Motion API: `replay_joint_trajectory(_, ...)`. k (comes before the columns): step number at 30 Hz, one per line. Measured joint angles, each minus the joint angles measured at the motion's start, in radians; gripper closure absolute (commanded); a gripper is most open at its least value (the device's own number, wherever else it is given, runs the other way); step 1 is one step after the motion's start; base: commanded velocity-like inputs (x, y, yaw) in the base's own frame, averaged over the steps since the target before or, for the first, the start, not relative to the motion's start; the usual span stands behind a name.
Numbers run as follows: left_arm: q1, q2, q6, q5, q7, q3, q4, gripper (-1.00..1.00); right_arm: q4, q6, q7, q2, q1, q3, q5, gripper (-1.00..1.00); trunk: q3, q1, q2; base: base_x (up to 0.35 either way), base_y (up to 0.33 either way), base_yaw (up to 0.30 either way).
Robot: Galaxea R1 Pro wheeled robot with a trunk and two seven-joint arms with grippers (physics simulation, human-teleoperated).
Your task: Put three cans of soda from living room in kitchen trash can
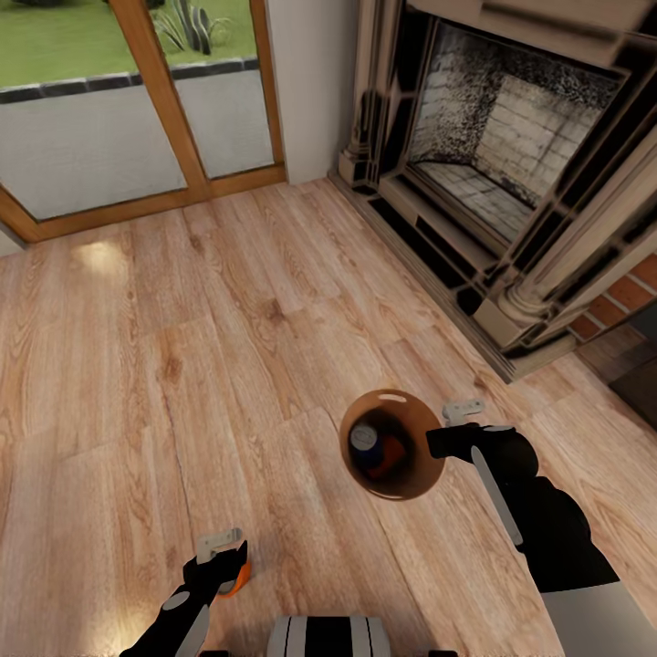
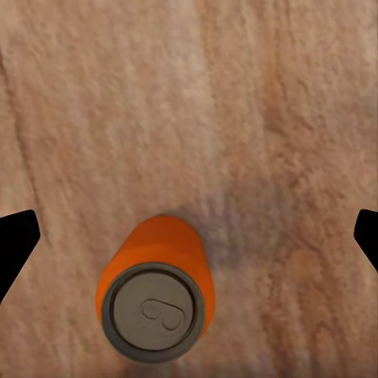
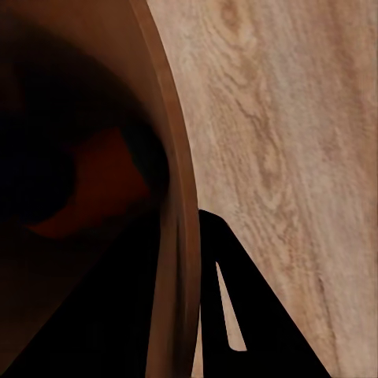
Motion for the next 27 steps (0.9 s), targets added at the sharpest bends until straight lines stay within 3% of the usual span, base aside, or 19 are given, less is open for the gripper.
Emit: replay_joint_trajectory(27,0.000,0.001,-0.004,-0.001,0.000,0.001,0.000,-1.00,0.000,-0.001,0.000,0.000,0.000,0.000,0.000,1.00,-0.043,0.000,0.000,0.000,0.000,0.000)
